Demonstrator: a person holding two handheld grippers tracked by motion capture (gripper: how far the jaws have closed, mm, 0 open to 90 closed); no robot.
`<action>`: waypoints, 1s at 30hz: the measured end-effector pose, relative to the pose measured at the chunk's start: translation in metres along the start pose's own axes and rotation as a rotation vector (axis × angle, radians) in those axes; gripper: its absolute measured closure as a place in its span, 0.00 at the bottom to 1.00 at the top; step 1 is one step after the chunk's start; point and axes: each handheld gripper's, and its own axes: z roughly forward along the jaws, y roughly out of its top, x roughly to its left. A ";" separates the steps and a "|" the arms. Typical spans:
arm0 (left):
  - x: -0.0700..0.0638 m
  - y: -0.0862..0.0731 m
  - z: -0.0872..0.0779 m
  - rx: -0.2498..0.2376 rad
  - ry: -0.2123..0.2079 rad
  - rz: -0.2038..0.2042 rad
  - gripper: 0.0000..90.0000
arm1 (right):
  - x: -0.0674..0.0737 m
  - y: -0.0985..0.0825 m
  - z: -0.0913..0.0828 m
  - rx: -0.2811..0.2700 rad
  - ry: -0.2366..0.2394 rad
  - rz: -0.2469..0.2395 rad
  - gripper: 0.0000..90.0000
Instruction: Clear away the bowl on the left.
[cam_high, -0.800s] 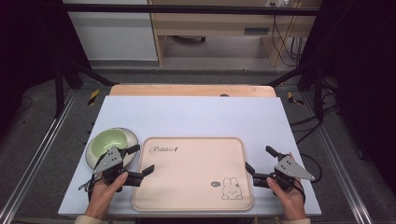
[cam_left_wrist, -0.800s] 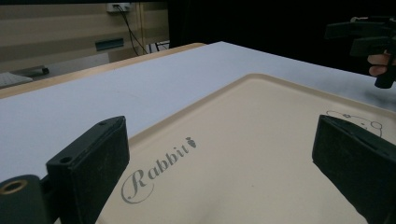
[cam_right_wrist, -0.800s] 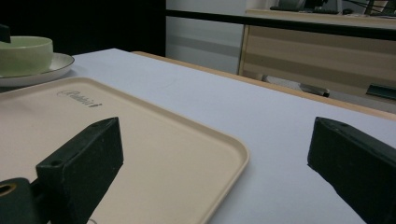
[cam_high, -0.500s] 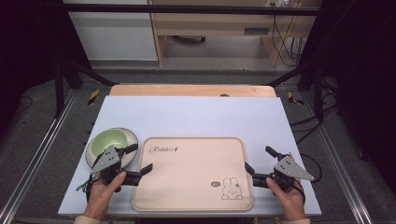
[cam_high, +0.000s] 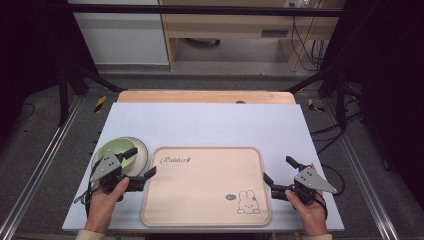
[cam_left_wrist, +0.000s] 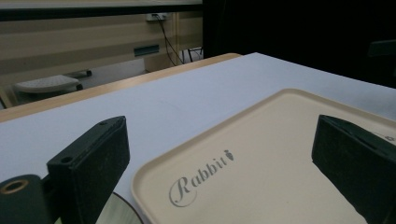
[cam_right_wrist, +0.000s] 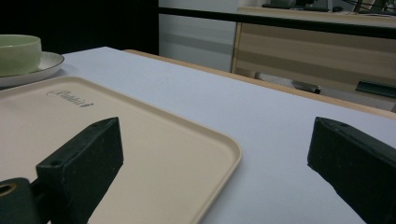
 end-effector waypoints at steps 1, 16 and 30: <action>0.002 0.002 0.000 0.007 0.009 0.005 0.05 | 0.000 0.000 0.000 0.000 -0.001 0.001 0.04; 0.048 0.035 0.003 -0.008 0.135 0.000 0.05 | 0.000 -0.001 0.002 0.016 -0.005 -0.002 0.04; 0.086 0.023 -0.026 0.140 0.302 -0.020 0.06 | 0.000 0.000 0.001 0.023 -0.008 -0.025 0.04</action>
